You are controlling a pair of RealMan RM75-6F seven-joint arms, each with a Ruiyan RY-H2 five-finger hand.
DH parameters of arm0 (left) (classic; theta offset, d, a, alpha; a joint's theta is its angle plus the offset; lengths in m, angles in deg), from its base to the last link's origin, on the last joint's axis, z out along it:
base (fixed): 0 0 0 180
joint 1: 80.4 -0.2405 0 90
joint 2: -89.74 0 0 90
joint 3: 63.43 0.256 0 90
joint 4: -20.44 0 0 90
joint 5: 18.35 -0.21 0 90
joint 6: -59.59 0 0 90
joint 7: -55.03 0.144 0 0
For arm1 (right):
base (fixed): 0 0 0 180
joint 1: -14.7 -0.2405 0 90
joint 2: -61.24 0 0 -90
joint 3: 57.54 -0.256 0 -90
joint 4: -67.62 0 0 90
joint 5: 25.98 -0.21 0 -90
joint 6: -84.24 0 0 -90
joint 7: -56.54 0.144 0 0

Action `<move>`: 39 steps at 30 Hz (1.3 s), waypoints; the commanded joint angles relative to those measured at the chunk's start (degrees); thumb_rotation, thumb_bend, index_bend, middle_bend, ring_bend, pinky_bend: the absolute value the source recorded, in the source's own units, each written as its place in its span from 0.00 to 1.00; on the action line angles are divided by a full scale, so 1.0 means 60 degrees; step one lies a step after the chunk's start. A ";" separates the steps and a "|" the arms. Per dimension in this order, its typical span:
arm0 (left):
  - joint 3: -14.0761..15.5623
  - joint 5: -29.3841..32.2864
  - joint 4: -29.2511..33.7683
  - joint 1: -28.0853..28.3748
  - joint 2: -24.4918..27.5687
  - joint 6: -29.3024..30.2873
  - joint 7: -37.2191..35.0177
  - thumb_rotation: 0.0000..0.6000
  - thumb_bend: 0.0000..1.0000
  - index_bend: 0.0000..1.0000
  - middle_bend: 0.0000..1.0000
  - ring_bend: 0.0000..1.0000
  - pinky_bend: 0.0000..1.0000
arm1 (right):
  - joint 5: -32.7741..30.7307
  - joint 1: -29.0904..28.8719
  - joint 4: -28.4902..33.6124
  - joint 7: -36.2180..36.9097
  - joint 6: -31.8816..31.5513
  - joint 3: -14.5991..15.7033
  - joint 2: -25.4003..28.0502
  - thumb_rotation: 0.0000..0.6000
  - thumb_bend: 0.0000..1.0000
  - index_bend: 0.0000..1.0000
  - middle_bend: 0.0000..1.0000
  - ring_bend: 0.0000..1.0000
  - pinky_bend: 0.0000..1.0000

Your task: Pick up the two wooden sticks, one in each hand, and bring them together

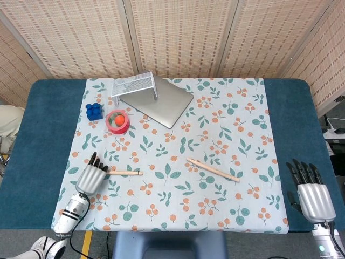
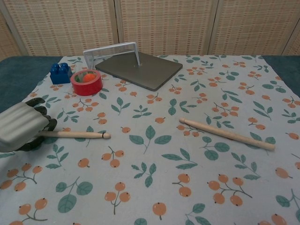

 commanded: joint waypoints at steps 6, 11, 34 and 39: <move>0.0143 -0.0186 -0.0409 0.0021 -0.0172 0.0432 -0.0455 1.00 0.52 0.76 0.78 0.43 0.21 | 0.0001 0.0003 0.0029 -0.0035 -0.0002 0.0018 0.0005 1.00 0.38 0.00 0.00 0.00 0.00; 0.0303 -0.0511 -0.0980 0.0050 -0.0327 0.1020 -0.1285 1.00 0.59 0.84 0.86 0.52 0.24 | -0.0032 -0.0017 0.0009 -0.0120 0.0056 0.0032 -0.0041 1.00 0.38 0.00 0.00 0.00 0.00; 0.0577 -0.1098 -0.1003 -0.0239 0.0023 0.3065 -0.2787 1.00 0.58 0.84 0.87 0.56 0.24 | -0.4529 -0.3569 0.0525 -0.4967 0.4064 -0.0991 -0.2792 1.00 0.37 0.00 0.04 0.00 0.00; 0.0577 -0.1103 -0.0815 -0.0267 0.0186 0.3134 -0.2752 1.00 0.58 0.84 0.87 0.56 0.24 | -0.5397 -0.4094 -0.0019 -0.6017 0.3475 -0.1111 -0.3945 1.00 0.37 0.08 0.13 0.00 0.00</move>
